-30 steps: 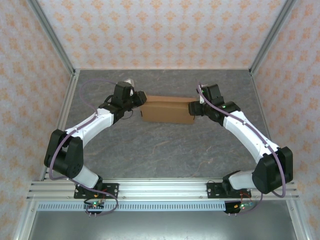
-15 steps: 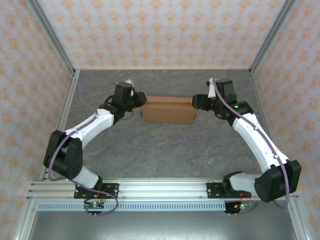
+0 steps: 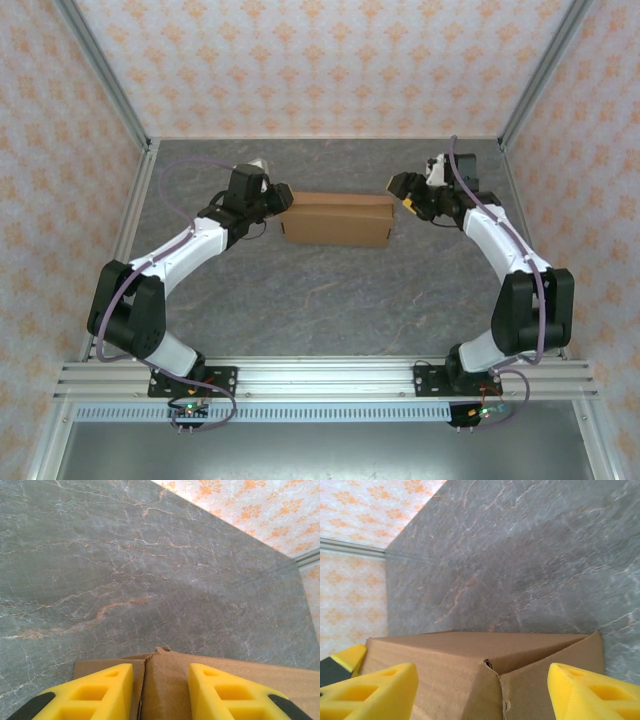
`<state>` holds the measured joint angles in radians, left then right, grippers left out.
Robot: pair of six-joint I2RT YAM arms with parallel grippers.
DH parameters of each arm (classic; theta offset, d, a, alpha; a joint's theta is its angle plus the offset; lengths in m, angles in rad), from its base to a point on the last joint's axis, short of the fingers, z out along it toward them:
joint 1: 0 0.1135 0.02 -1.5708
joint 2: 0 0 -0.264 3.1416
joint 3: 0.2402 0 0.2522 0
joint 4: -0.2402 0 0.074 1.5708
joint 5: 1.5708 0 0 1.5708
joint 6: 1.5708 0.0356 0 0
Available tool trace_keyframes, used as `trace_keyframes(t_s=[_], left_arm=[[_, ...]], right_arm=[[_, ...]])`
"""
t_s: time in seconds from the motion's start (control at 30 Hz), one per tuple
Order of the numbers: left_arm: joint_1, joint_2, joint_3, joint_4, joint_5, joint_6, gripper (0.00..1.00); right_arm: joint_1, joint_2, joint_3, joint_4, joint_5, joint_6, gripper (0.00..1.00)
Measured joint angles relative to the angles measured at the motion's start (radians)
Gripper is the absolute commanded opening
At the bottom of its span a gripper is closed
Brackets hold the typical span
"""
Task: Fold the paper box
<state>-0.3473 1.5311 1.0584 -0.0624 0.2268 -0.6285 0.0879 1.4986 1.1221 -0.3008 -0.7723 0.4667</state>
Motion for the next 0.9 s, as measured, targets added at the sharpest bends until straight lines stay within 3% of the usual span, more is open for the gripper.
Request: trace_keyframes(t_s=[0.27, 0.6, 0.9], left_arm=[[-0.008, -0.005, -0.003, -0.002, -0.017, 0.0, 0.34], [-0.013, -0.018, -0.02, 0.0, -0.026, 0.0, 0.34], [-0.018, -0.035, -0.055, 0.028, -0.018, -0.004, 0.36]], right_arm=[[0.0, -0.002, -0.113, 0.127, -0.062, 0.093, 0.5], [0.0, -0.047, -0.243, 0.335, -0.062, 0.161, 0.41], [0.0, -0.069, -0.342, 0.505, -0.054, 0.183, 0.39]])
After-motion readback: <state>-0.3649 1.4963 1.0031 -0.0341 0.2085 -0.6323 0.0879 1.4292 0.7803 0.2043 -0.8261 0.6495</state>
